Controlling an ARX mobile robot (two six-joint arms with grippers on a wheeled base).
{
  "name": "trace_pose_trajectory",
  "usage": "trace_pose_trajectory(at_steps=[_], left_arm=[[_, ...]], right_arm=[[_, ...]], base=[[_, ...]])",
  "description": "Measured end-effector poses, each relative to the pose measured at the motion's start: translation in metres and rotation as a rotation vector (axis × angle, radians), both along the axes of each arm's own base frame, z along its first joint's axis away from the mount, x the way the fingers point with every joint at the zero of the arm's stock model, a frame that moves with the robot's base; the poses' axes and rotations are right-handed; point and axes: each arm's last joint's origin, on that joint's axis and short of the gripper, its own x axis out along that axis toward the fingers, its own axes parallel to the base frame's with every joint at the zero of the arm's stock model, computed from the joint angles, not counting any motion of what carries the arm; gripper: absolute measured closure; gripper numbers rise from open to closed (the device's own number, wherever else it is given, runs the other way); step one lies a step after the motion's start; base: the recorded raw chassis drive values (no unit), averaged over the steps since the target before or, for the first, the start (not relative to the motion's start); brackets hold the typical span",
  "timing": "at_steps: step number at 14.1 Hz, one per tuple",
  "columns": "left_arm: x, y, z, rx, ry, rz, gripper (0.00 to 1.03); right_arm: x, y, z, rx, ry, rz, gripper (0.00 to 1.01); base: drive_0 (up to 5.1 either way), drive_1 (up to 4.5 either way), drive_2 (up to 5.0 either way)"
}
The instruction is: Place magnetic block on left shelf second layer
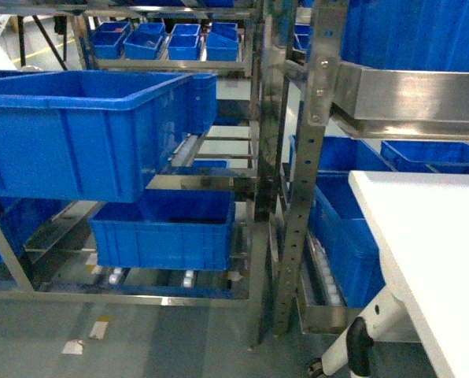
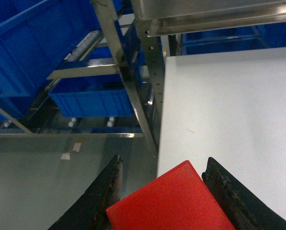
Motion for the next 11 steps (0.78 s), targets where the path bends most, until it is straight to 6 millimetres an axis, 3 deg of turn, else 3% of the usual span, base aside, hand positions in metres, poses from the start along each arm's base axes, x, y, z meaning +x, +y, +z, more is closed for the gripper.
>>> trace_pose_trajectory(at_steps=[11], left_arm=[[0.0000,0.0000,0.0000,0.000,0.000,0.000,0.05]], right_arm=[[0.0000,0.0001,-0.0002,0.000,0.002,0.001,0.57]], base=[[-5.0,2.45,2.5]])
